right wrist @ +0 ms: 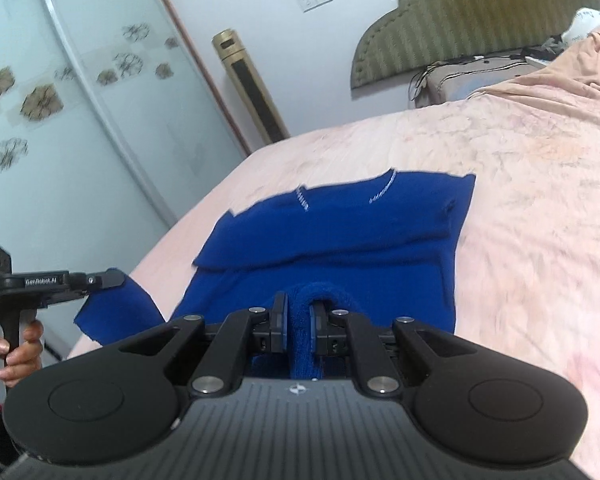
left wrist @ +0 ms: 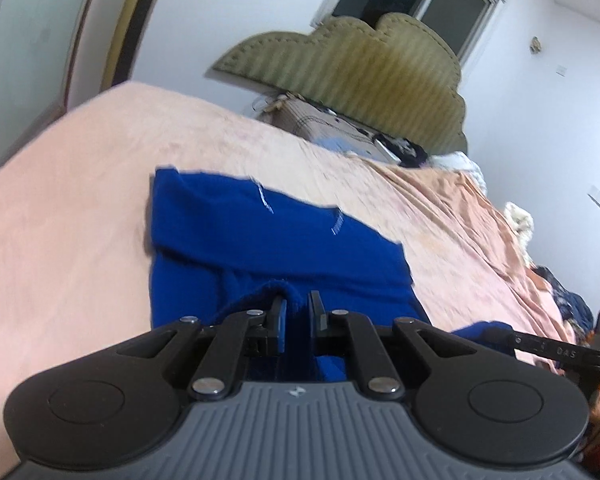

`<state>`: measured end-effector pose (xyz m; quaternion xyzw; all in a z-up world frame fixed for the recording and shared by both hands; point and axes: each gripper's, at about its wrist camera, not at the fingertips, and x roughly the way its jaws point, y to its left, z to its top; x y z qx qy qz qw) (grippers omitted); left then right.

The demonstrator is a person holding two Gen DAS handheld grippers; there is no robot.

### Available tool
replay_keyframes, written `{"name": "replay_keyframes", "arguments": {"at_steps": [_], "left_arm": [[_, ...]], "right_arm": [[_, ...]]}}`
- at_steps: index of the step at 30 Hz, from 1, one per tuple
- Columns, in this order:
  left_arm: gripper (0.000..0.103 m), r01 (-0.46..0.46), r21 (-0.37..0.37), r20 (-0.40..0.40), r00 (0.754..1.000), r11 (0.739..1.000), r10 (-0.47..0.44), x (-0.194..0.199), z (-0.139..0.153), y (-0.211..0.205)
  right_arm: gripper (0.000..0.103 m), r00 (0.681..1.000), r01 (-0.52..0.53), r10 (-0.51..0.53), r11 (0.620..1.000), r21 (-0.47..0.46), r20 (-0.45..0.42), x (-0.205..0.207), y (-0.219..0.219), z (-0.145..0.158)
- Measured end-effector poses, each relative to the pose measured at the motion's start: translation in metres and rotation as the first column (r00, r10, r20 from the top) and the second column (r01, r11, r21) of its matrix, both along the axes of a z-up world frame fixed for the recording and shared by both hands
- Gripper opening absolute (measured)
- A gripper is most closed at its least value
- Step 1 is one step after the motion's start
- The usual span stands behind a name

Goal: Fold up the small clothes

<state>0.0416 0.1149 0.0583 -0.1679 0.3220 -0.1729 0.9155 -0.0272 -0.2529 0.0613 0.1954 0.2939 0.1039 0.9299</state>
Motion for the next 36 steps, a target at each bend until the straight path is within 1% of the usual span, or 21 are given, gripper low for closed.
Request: {"name": "replay_keyframes", "arguments": {"at_steps": [3, 8, 11, 14, 18, 21, 26, 28, 30, 32, 34, 36], "left_arm": [[0.01, -0.036, 0.038, 0.014, 0.999, 0.999, 0.035, 0.022, 0.005, -0.004], [0.01, -0.077, 0.082, 0.022, 0.997, 0.994, 0.076, 0.06, 0.007, -0.012], [0.01, -0.098, 0.103, 0.021, 0.995, 0.99, 0.096, 0.084, 0.006, -0.016], [0.01, -0.13, 0.148, 0.019, 0.992, 0.98, 0.128, 0.109, 0.001, -0.02], [0.01, -0.151, 0.178, 0.001, 0.988, 0.972, 0.153, 0.138, -0.012, -0.023], [0.01, -0.169, 0.206, -0.016, 0.984, 0.964, 0.176, 0.154, -0.021, -0.024], [0.01, -0.178, 0.198, -0.036, 0.981, 0.964, 0.189, 0.176, -0.023, -0.018], [0.01, -0.192, 0.19, -0.032, 0.979, 0.963, 0.201, 0.185, -0.02, -0.014], [0.01, -0.203, 0.197, -0.018, 0.977, 0.959, 0.211, 0.196, -0.018, -0.011], [0.01, -0.215, 0.195, -0.018, 0.975, 0.957, 0.223, 0.209, -0.021, -0.009], [0.01, -0.219, 0.211, -0.043, 0.972, 0.953, 0.233, 0.222, -0.031, -0.009], [0.01, -0.199, 0.22, -0.101, 0.969, 0.955, 0.225, 0.231, -0.044, -0.008]], "right_arm": [[0.014, 0.999, 0.031, -0.032, 0.997, 0.066, 0.003, 0.02, -0.015, -0.003], [0.014, 0.996, 0.086, -0.086, 0.991, 0.104, -0.004, 0.053, -0.033, -0.011], [0.014, 0.994, 0.106, -0.106, 0.983, 0.15, -0.007, 0.071, -0.044, -0.017], [0.014, 0.992, 0.126, -0.125, 0.973, 0.193, -0.015, 0.09, -0.055, -0.023], [0.014, 0.988, 0.155, -0.15, 0.97, 0.185, -0.041, 0.115, -0.062, -0.034], [0.014, 0.983, 0.179, -0.169, 0.971, 0.159, -0.076, 0.129, -0.065, -0.046], [0.013, 0.977, 0.206, -0.192, 0.961, 0.183, -0.094, 0.151, -0.079, -0.054], [0.013, 0.974, 0.22, -0.206, 0.956, 0.193, -0.092, 0.16, -0.084, -0.054], [0.013, 0.971, 0.235, -0.22, 0.952, 0.195, -0.095, 0.17, -0.089, -0.056], [0.013, 0.965, 0.255, -0.237, 0.947, 0.196, -0.111, 0.182, -0.093, -0.063], [0.013, 0.958, 0.276, -0.253, 0.941, 0.197, -0.135, 0.192, -0.097, -0.072], [0.013, 0.95, 0.296, -0.266, 0.934, 0.198, -0.166, 0.201, -0.099, -0.083]]}}
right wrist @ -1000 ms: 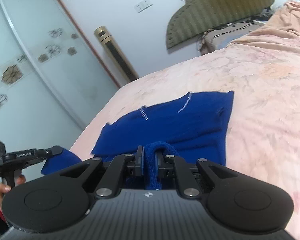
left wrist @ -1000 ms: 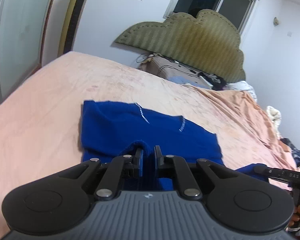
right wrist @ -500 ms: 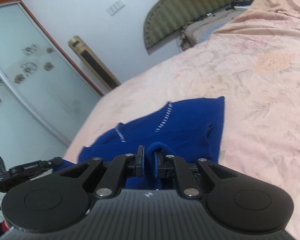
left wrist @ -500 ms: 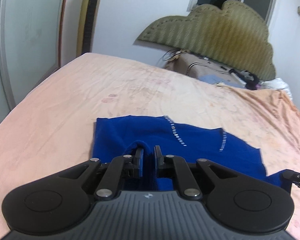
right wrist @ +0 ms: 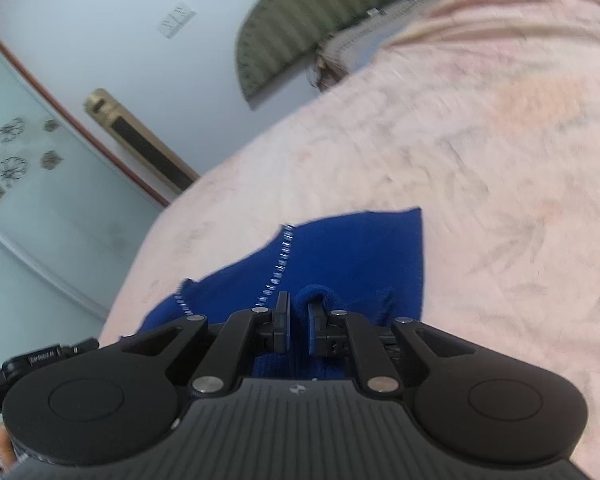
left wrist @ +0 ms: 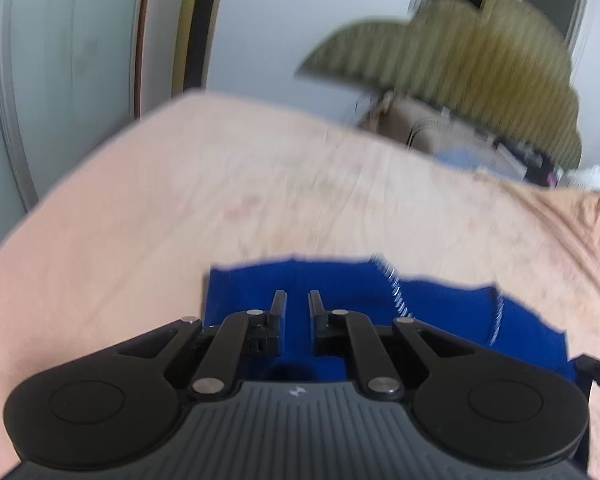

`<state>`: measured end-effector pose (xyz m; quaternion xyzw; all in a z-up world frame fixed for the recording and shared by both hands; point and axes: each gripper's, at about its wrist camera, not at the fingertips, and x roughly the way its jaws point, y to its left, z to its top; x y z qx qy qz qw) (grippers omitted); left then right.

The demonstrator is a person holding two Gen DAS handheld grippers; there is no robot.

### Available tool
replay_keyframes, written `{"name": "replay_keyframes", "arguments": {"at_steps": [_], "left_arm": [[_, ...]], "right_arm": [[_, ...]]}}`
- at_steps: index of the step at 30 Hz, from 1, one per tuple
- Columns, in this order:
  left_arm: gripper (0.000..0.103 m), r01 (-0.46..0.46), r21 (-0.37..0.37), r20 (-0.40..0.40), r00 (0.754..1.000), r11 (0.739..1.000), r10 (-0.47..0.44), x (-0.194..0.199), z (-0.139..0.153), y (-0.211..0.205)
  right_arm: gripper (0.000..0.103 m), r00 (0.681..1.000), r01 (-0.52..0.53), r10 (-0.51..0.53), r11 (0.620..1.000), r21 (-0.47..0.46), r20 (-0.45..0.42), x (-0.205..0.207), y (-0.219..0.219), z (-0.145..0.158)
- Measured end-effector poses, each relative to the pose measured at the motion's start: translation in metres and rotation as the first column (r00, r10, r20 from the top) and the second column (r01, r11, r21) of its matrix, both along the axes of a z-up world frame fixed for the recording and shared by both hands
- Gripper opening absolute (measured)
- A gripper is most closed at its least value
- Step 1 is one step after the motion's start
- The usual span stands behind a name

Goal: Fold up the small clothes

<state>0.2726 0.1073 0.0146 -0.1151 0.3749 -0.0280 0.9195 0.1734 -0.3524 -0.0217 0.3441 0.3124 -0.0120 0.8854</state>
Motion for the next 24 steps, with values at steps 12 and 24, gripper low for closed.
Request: {"name": "replay_keyframes", "arguments": {"at_steps": [12, 24], "left_arm": [[0.039, 0.111, -0.035, -0.059, 0.992, 0.993, -0.113, -0.055, -0.017, 0.021], [0.076, 0.197, -0.124, -0.034, 0.979, 0.973, -0.202, -0.079, -0.016, 0.016]], "right_arm": [[0.051, 0.999, -0.037, 0.039, 0.997, 0.072, -0.026, -0.012, -0.006, -0.019], [0.065, 0.963, -0.254, 0.259, 0.782, -0.569, -0.074, -0.055, 0.079, 0.017]]}}
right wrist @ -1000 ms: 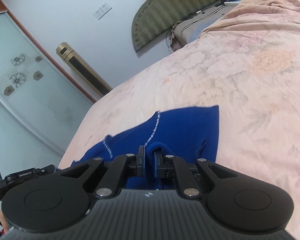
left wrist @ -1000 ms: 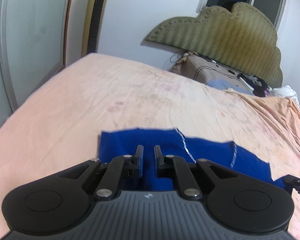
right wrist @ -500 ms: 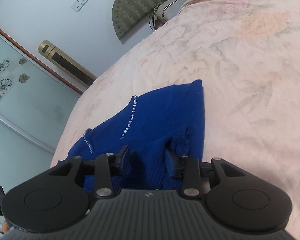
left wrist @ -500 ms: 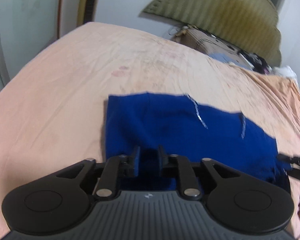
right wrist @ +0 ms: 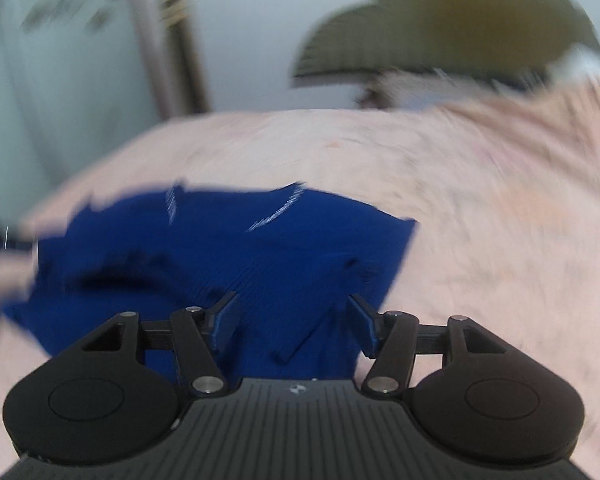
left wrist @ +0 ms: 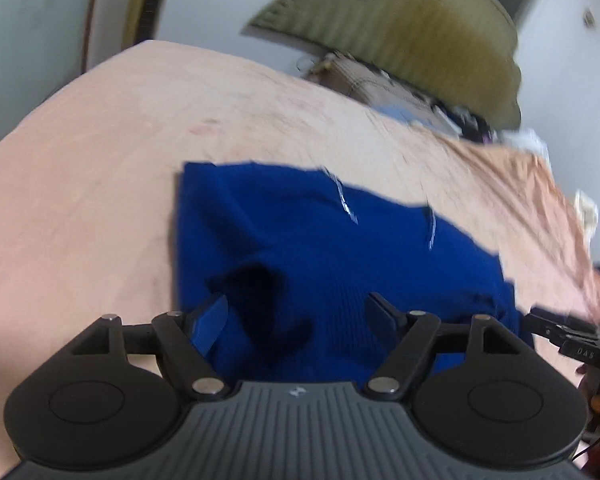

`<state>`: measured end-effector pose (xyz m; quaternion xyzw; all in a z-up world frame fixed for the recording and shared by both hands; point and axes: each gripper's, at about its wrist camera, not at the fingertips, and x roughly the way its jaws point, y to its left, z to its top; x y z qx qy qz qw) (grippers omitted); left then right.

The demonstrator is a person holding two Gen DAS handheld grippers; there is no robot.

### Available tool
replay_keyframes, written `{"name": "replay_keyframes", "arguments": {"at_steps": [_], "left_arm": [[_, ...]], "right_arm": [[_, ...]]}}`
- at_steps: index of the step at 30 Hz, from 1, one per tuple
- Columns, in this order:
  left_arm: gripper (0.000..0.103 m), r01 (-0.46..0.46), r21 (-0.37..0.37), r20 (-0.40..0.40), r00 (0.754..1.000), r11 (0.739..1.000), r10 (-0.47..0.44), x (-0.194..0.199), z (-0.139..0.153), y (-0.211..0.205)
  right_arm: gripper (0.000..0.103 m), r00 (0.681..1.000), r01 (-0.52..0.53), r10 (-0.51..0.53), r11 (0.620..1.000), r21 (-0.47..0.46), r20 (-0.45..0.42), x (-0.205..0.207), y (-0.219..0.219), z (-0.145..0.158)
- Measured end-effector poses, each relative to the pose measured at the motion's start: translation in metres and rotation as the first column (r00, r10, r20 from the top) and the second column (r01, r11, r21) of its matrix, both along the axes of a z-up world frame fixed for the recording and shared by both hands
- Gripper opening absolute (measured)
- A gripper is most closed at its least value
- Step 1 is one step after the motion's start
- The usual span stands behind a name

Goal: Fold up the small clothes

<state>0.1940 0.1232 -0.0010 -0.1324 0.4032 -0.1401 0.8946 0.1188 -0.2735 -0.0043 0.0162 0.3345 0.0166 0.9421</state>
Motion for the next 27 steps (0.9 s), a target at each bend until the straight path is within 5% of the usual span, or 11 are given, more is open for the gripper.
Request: {"name": "replay_keyframes", "arguments": {"at_steps": [4, 8, 9, 11, 14, 20, 27], "left_arm": [[0.076, -0.002, 0.003, -0.045, 0.999, 1.0, 0.003, 0.007, -0.014, -0.01], [0.076, -0.026, -0.023, -0.081, 0.996, 0.999, 0.024, 0.02, -0.027, -0.014], [0.076, -0.037, -0.02, -0.078, 0.996, 0.999, 0.035, 0.023, -0.029, -0.015], [0.068, -0.03, -0.024, -0.062, 0.998, 0.999, 0.029, 0.024, -0.029, -0.018], [0.028, -0.004, 0.001, -0.062, 0.998, 1.0, 0.004, 0.026, -0.024, -0.026], [0.016, -0.039, -0.115, -0.086, 0.996, 0.993, 0.029, 0.05, -0.01, -0.012], [0.016, -0.194, -0.194, -0.076, 0.98, 0.962, 0.183, 0.09, -0.003, 0.0]], "right_arm": [[0.066, 0.994, -0.105, 0.099, 0.97, -0.219, -0.037, 0.003, 0.034, -0.015], [0.061, 0.999, -0.044, 0.041, 0.944, -0.328, -0.016, 0.016, 0.033, -0.025], [0.055, 0.999, -0.041, 0.039, 0.945, -0.323, -0.014, 0.019, 0.03, -0.026], [0.026, 0.999, -0.049, 0.046, 0.96, -0.276, -0.014, 0.024, 0.023, -0.024], [0.009, 0.998, -0.07, 0.069, 0.966, -0.249, -0.014, 0.029, 0.021, -0.022], [0.005, 0.996, -0.014, 0.032, 0.975, -0.221, 0.078, 0.044, 0.007, -0.007], [0.004, 0.992, 0.081, -0.079, 0.996, -0.023, 0.098, 0.094, -0.03, 0.009]]}}
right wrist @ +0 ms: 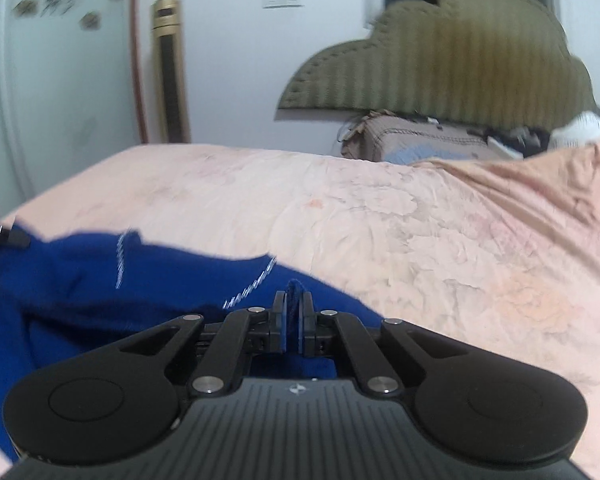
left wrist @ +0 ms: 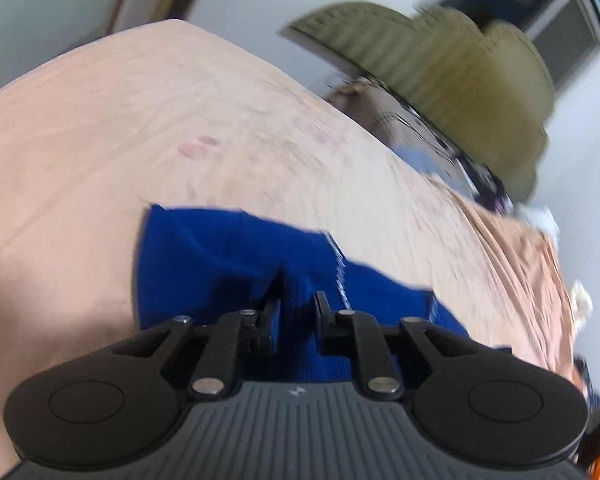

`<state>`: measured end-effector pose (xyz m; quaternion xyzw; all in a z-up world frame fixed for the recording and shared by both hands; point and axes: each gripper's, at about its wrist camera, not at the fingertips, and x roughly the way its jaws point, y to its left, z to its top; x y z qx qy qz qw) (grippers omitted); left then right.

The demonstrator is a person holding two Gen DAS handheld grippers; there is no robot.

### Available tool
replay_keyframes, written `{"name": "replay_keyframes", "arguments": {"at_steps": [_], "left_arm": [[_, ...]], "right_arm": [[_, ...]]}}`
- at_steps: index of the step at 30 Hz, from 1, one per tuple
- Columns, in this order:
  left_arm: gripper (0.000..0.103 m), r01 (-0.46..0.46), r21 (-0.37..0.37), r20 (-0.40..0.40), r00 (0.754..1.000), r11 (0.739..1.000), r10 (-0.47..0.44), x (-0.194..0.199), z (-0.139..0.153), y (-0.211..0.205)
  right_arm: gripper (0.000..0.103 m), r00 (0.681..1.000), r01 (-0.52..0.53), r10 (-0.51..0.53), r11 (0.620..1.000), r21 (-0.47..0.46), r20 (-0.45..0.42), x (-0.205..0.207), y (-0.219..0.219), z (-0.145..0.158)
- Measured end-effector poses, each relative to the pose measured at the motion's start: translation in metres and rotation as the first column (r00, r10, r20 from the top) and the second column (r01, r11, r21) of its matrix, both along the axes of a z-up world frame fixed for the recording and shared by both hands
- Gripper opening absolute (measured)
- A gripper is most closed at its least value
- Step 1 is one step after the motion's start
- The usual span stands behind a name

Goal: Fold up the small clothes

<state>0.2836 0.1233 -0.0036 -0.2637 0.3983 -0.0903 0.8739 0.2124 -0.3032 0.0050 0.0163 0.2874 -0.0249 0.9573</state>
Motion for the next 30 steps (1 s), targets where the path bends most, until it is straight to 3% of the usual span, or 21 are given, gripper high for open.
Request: {"name": "replay_keyframes", "arguments": {"at_steps": [3, 7, 11, 13, 14, 15, 16, 17, 18, 19, 20, 22, 24, 27, 30], "left_arm": [[0.015, -0.044, 0.048, 0.01, 0.999, 0.998, 0.044, 0.004, 0.001, 0.001], [0.014, -0.095, 0.163, 0.09, 0.993, 0.982, 0.082, -0.003, 0.012, 0.0], [0.014, -0.111, 0.086, 0.074, 0.992, 0.99, 0.105, 0.004, 0.017, 0.016], [0.014, -0.076, 0.128, 0.094, 0.994, 0.989, 0.064, 0.001, 0.021, 0.015], [0.014, -0.049, 0.176, 0.092, 0.995, 0.983, 0.033, -0.001, 0.023, 0.012], [0.015, -0.022, 0.212, 0.083, 0.997, 0.977, 0.004, -0.004, 0.023, 0.011], [0.018, 0.01, 0.24, 0.073, 0.997, 0.971, -0.028, -0.009, 0.022, 0.01], [0.023, 0.039, 0.253, 0.064, 0.996, 0.967, -0.057, -0.014, 0.02, 0.011], [0.027, 0.068, 0.26, 0.053, 0.995, 0.963, -0.084, -0.019, 0.018, 0.012], [0.038, 0.094, 0.271, 0.043, 0.993, 0.958, -0.11, -0.024, 0.015, 0.014], [0.054, 0.113, 0.29, 0.036, 0.991, 0.95, -0.129, -0.029, 0.012, 0.015], [0.07, 0.132, 0.349, 0.032, 0.988, 0.928, -0.153, -0.041, 0.007, 0.017], [0.071, 0.175, 0.386, 0.027, 0.979, 0.906, -0.2, -0.051, 0.003, 0.018], [0.071, 0.211, 0.413, 0.017, 0.971, 0.886, -0.239, -0.067, -0.001, 0.02], [0.071, 0.233, 0.43, 0.014, 0.964, 0.872, -0.265, -0.083, -0.003, 0.021]], "right_arm": [[0.004, 1.0, 0.016, -0.016, 1.0, 0.009, -0.009, 0.016, -0.002, -0.005], [0.003, 0.999, 0.034, -0.034, 0.999, -0.019, -0.014, 0.028, 0.001, -0.015], [0.003, 0.997, 0.078, -0.078, 0.997, 0.008, -0.026, 0.04, -0.009, -0.022], [0.004, 0.993, 0.106, -0.104, 0.994, 0.038, -0.048, 0.044, -0.018, -0.027], [0.016, 0.993, 0.105, -0.101, 0.993, 0.059, -0.063, 0.043, -0.021, -0.03], [0.017, 0.993, 0.102, -0.097, 0.992, 0.078, -0.066, 0.042, -0.023, -0.033], [0.029, 0.993, 0.109, -0.105, 0.992, 0.068, -0.057, 0.038, -0.023, -0.034], [0.049, 0.993, 0.114, -0.113, 0.993, 0.04, -0.043, 0.033, -0.021, -0.032], [0.059, 0.993, 0.119, -0.119, 0.993, -0.005, -0.017, 0.026, -0.016, -0.029], [0.073, 0.993, 0.118, -0.117, 0.992, -0.052, 0.019, 0.019, -0.01, -0.025], [0.075, 0.993, 0.108, -0.103, 0.989, -0.104, 0.053, 0.012, -0.002, -0.019], [0.075, 0.996, 0.01, 0.007, 0.982, -0.187, 0.092, 0.001, 0.021, -0.008], [0.074, 0.978, -0.161, 0.185, 0.962, -0.22, 0.094, -0.008, 0.049, -0.001], [0.075, 0.907, -0.39, 0.418, 0.879, -0.273, 0.049, -0.01, 0.1, 0.0], [0.076, 0.848, -0.487, 0.529, 0.796, -0.36, 0.022, -0.005, 0.147, -0.01]]}}
